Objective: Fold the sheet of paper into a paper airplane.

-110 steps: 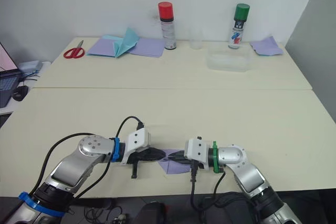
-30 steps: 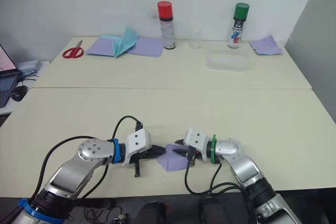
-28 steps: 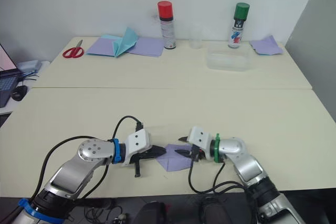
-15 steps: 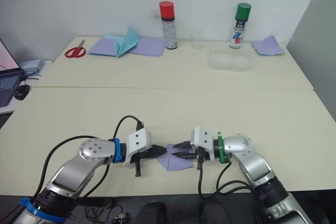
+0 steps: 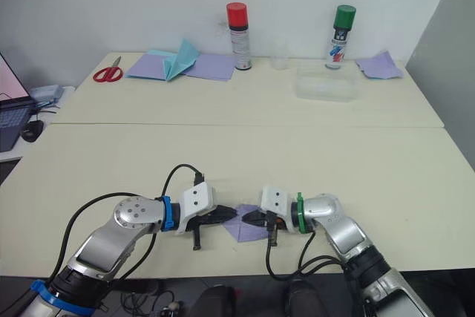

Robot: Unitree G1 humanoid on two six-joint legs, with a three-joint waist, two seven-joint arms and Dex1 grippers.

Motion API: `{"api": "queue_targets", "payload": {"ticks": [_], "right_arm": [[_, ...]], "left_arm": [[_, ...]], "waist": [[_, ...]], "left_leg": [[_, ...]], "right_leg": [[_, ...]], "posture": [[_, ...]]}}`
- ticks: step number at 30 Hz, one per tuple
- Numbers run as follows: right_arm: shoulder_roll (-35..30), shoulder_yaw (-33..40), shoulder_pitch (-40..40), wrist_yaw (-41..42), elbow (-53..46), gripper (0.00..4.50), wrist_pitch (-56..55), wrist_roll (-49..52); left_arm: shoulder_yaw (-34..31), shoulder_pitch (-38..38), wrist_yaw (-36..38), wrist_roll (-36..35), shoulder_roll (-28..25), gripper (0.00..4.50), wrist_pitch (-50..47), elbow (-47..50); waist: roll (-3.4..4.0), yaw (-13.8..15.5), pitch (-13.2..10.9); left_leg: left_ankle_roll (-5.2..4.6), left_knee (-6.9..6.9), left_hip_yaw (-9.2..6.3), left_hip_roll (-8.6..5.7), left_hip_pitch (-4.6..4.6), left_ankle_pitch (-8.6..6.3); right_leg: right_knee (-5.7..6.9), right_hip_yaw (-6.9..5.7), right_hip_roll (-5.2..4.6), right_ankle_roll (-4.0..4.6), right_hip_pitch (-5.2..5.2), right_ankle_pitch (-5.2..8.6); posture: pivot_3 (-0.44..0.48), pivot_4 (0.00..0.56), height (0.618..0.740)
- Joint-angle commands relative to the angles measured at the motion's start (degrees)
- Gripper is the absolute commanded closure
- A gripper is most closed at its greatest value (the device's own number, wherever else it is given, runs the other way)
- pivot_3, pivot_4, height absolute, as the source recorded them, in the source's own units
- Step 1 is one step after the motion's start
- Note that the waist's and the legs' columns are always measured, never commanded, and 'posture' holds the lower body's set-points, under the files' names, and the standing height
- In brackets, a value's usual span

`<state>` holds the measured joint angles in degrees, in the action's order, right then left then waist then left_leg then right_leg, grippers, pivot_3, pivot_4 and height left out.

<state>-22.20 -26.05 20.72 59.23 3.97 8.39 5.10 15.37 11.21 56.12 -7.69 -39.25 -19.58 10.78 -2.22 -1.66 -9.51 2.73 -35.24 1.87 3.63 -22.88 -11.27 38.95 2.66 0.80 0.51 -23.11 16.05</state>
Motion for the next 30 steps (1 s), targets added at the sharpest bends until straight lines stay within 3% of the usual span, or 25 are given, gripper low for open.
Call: {"api": "queue_targets", "payload": {"ticks": [1,14,23,30], "right_arm": [[-2.8,-0.2,-2.4,0.7,-1.0,4.45,1.1,-1.5],[-12.1,6.0,-6.7,2.5,-3.5,4.45,2.3,1.7],[-12.7,9.0,-6.0,5.3,-11.2,4.45,0.5,6.8],[-13.4,10.0,-5.9,5.8,-10.3,4.45,-4.4,5.5]], "left_arm": [[1.6,-1.7,-0.3,2.2,-0.9,4.50,-2.2,-3.2],[2.3,-1.2,-0.2,2.3,-0.9,4.50,-1.7,-4.0],[2.3,-1.1,0.0,2.4,-0.9,4.50,-1.3,-4.2],[2.2,-1.1,0.3,2.7,-0.7,4.50,-0.8,-4.5]], "waist": [[0.00,0.0,0.0],[0.06,0.0,0.2],[0.09,0.0,0.2],[0.09,0.0,0.2]], "left_leg": [[0.00,0.00,-0.01,0.00,0.00,0.00],[0.00,0.00,-0.05,0.00,0.23,0.00],[0.00,0.01,-0.06,-0.01,0.09,0.00],[0.00,0.02,-0.03,-0.03,0.02,0.00]], "right_leg": [[0.00,0.00,0.00,0.01,0.01,0.00],[-0.09,0.05,-0.13,0.05,-0.03,0.04],[-0.09,0.02,-0.12,0.05,0.05,0.03],[-0.09,-0.02,-0.08,0.05,0.01,0.03]], "posture": [[0.000,0.150,0.740],[0.000,0.150,0.740],[0.000,0.150,0.740],[0.000,0.150,0.740]]}}
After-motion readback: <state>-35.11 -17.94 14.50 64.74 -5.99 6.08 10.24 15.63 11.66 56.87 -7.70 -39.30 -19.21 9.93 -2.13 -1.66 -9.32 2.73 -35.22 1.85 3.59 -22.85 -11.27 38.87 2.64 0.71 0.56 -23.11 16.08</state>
